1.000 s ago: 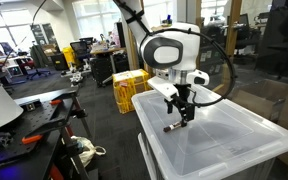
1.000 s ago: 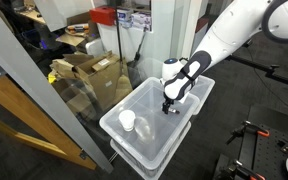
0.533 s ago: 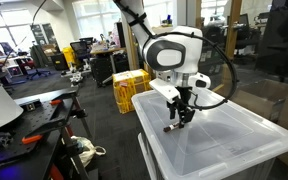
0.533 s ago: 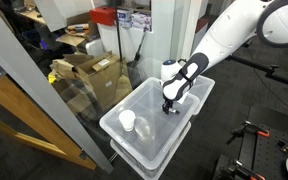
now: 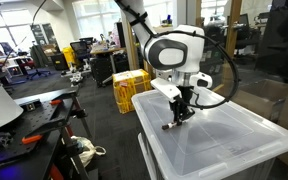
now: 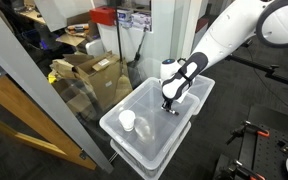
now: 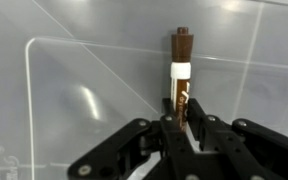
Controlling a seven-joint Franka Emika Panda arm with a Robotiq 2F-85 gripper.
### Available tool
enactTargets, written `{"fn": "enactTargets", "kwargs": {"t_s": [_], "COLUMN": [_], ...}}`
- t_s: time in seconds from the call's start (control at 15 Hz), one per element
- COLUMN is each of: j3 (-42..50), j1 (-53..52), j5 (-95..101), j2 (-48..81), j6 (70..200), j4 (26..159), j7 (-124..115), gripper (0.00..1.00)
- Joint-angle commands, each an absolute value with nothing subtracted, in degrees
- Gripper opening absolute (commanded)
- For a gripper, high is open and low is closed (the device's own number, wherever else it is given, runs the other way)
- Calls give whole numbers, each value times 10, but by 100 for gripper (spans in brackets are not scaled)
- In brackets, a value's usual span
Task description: Put the marker in the cup
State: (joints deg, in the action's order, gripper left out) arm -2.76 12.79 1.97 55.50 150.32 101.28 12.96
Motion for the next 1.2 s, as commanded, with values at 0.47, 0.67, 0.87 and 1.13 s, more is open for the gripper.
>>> {"fn": "enactTargets", "kwargs": {"t_s": [0.47,0.67,0.87,1.13], "j3": [-21,-22,-16,-12], "j1": [103,93,79,68], "j5": [4,-2,-2,3], "j2": [484,440,396,341], "j6": [1477,1462,1455,1454], "j4": [1062,1097,1135,1183], "j7": [95,74,54,47], "gripper": [5,5,5,5]}}
